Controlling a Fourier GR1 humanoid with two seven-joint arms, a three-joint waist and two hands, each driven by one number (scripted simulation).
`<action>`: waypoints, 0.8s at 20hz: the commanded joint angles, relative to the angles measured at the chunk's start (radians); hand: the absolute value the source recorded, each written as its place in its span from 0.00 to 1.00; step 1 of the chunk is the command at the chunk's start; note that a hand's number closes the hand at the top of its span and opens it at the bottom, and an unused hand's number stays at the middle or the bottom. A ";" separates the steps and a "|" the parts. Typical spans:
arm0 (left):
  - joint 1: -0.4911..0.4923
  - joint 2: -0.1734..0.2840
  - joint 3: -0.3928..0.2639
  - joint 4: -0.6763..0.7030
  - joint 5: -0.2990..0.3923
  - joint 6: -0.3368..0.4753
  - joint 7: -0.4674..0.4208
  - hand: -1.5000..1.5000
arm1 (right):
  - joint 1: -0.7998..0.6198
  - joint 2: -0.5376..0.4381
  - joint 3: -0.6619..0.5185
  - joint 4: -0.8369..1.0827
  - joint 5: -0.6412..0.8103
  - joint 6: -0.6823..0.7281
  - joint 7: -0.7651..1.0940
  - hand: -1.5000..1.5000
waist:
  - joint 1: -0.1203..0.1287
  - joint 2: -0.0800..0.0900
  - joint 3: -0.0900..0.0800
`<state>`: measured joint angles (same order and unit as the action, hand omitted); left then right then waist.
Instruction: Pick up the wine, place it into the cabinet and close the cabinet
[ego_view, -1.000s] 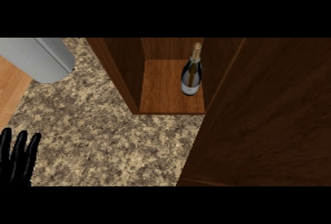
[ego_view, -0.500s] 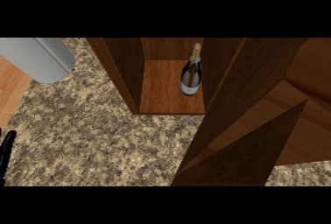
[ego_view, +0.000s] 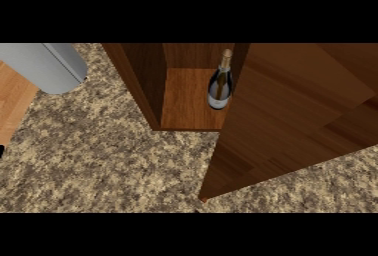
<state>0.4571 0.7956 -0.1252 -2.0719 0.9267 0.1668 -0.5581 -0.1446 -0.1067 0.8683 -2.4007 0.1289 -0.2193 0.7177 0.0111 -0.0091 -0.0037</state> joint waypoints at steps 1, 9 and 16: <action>-0.034 0.019 0.036 -0.009 0.039 -0.015 0.060 0.00 | -0.157 0.101 0.156 0.094 0.058 -0.124 0.003 1.00 | 0.001 0.004 0.001; -0.117 -0.044 0.015 0.063 0.036 -0.033 0.069 0.00 | -0.407 0.098 0.025 0.196 -0.080 -0.206 0.057 1.00 | 0.012 0.013 0.000; -0.154 -0.073 -0.032 0.048 -0.012 0.016 0.095 0.00 | -0.684 0.101 -0.098 0.388 -0.234 -0.318 0.023 1.00 | 0.031 0.014 0.000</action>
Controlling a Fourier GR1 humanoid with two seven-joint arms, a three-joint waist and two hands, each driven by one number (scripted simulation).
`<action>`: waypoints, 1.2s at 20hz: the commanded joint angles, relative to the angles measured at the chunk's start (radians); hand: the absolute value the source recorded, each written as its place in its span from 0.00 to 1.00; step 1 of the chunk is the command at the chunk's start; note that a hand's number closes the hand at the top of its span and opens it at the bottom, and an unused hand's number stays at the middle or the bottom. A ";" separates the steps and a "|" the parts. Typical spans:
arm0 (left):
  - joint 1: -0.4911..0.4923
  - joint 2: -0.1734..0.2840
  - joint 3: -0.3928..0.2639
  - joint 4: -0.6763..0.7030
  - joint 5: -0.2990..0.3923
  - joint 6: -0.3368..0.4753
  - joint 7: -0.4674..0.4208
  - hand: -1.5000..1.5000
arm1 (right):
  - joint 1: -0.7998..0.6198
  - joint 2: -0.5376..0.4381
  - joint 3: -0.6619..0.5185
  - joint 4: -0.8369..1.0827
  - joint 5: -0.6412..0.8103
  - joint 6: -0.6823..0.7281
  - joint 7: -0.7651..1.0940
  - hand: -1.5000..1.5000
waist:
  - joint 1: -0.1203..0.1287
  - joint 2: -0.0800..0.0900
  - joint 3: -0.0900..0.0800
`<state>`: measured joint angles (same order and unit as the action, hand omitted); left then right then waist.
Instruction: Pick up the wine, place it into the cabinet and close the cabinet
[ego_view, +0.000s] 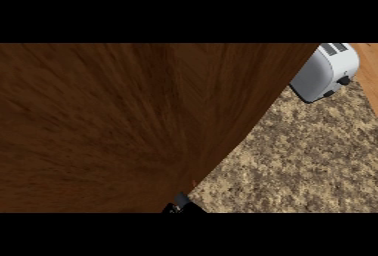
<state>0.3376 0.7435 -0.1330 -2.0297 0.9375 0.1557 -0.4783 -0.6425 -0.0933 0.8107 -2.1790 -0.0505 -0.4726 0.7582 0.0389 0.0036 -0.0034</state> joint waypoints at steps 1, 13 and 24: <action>-0.050 -0.018 0.001 0.037 0.000 -0.007 0.018 0.00 | -0.235 0.089 -0.090 0.209 -0.106 -0.065 -0.031 1.00 | 0.001 0.002 0.000; -0.038 -0.062 0.025 0.013 -0.034 0.013 0.048 0.00 | -0.589 0.093 -0.271 0.778 -0.122 0.034 -0.260 1.00 | -0.006 0.001 0.002; -0.094 -0.093 0.057 0.044 -0.064 0.014 0.118 0.00 | -0.580 0.093 -0.445 1.086 -0.176 0.188 -0.479 1.00 | -0.020 0.002 0.003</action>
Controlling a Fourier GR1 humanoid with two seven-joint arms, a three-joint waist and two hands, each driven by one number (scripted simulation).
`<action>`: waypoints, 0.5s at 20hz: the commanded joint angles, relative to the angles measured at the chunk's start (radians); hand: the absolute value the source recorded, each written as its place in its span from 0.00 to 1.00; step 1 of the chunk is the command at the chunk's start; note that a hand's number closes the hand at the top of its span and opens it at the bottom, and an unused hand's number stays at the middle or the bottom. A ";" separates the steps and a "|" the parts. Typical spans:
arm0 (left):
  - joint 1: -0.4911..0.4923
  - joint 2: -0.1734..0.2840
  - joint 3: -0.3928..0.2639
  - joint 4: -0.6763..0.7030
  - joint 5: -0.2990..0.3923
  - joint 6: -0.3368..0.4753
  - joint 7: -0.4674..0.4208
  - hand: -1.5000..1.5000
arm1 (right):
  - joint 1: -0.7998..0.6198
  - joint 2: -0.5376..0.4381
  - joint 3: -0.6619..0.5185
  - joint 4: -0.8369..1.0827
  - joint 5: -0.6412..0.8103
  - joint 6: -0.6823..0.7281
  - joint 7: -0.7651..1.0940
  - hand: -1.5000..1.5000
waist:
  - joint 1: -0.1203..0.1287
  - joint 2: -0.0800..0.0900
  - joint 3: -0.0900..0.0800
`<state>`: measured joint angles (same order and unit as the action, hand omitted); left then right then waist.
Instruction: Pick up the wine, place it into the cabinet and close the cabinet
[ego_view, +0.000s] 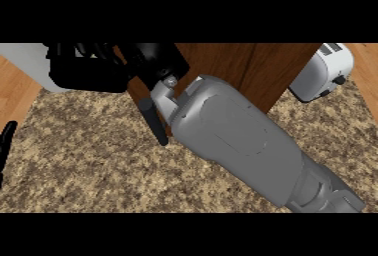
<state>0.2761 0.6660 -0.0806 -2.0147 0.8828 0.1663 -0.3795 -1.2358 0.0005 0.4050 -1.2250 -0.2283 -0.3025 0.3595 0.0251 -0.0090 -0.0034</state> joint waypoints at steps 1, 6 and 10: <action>-0.038 0.002 0.038 0.037 0.024 -0.014 0.034 0.00 | 0.000 -0.043 -0.085 0.162 -0.011 0.083 -0.093 1.00 | -0.004 0.018 0.003; -0.002 -0.041 -0.004 -0.023 -0.045 0.022 0.008 0.00 | 0.000 -0.085 -0.112 0.180 -0.013 0.134 -0.101 1.00 | -0.004 0.014 0.003; -0.065 -0.042 -0.021 -0.028 -0.041 0.061 0.054 0.00 | 0.011 -0.098 -0.100 0.251 0.035 0.124 -0.175 1.00 | -0.006 0.024 0.003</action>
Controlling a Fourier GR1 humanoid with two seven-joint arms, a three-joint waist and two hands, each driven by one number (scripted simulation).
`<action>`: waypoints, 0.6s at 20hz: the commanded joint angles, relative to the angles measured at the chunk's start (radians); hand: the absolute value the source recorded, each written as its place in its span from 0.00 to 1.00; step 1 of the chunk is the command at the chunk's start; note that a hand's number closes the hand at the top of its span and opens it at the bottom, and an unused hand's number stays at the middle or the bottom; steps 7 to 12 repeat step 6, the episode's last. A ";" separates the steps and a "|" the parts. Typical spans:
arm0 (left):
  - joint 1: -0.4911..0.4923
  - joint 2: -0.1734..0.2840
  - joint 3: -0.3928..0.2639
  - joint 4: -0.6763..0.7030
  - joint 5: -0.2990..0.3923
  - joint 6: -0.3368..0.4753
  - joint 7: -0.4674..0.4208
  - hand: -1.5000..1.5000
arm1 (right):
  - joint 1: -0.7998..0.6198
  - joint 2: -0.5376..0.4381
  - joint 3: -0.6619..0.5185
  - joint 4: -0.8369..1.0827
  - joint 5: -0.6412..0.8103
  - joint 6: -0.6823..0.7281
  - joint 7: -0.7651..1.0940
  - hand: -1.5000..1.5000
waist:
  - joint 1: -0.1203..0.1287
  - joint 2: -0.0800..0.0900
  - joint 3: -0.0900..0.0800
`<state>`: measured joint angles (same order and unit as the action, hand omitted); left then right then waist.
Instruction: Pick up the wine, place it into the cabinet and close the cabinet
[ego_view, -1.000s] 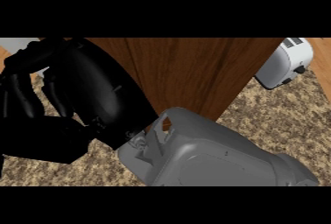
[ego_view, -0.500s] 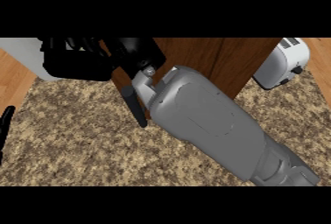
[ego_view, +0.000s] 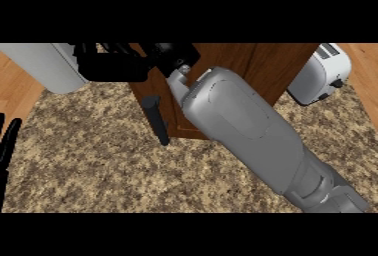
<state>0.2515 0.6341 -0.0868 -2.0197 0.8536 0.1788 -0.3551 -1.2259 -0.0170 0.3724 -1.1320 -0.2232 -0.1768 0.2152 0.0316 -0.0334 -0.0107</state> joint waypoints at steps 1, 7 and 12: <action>-0.029 -0.011 -0.005 0.035 -0.001 -0.011 0.006 0.00 | -0.001 -0.090 -0.055 0.162 0.048 0.000 -0.035 1.00 | -0.014 0.048 0.009; -0.020 -0.005 -0.002 0.010 -0.005 -0.008 0.022 0.00 | -0.008 -0.096 -0.063 0.180 0.062 0.004 -0.068 1.00 | -0.002 0.045 0.009; -0.020 -0.005 -0.002 0.010 -0.005 -0.008 0.022 0.00 | -0.008 -0.096 -0.063 0.180 0.062 0.004 -0.068 1.00 | -0.002 0.045 0.009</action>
